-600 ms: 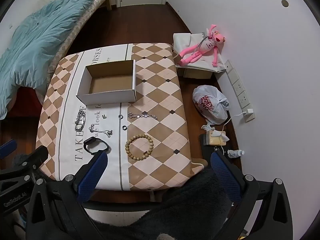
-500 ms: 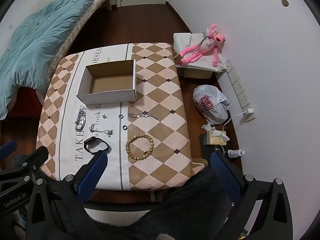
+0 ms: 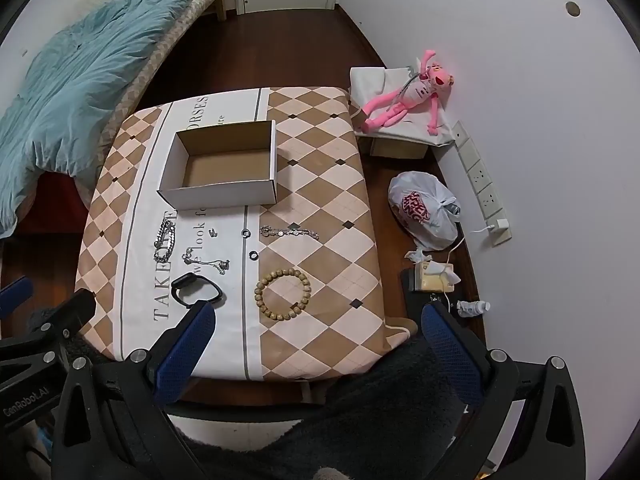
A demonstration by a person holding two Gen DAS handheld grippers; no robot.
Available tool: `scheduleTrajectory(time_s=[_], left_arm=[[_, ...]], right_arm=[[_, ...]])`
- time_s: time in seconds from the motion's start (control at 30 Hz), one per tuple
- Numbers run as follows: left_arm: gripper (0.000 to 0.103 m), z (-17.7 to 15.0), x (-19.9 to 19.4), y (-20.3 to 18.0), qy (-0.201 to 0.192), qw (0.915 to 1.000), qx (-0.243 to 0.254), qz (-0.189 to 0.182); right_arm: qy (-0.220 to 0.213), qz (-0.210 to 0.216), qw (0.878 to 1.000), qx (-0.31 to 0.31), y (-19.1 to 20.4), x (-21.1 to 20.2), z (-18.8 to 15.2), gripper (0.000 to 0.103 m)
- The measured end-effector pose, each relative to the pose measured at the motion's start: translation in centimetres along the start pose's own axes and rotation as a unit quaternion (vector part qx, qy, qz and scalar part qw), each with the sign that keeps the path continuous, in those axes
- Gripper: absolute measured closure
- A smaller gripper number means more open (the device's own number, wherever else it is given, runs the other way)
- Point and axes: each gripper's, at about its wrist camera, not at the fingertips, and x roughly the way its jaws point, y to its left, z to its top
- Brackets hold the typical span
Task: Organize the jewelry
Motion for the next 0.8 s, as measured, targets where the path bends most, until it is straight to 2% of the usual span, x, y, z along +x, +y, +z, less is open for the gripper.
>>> scheduleTrajectory(time_s=[0.8], left_arm=[[0.001, 0.4, -0.82, 0.59, -0.006, 1.0, -0.002, -0.003]], right_arm=[[-0.002, -0.001, 1.0, 0.0, -0.65, -0.25, -0.09, 0.0]])
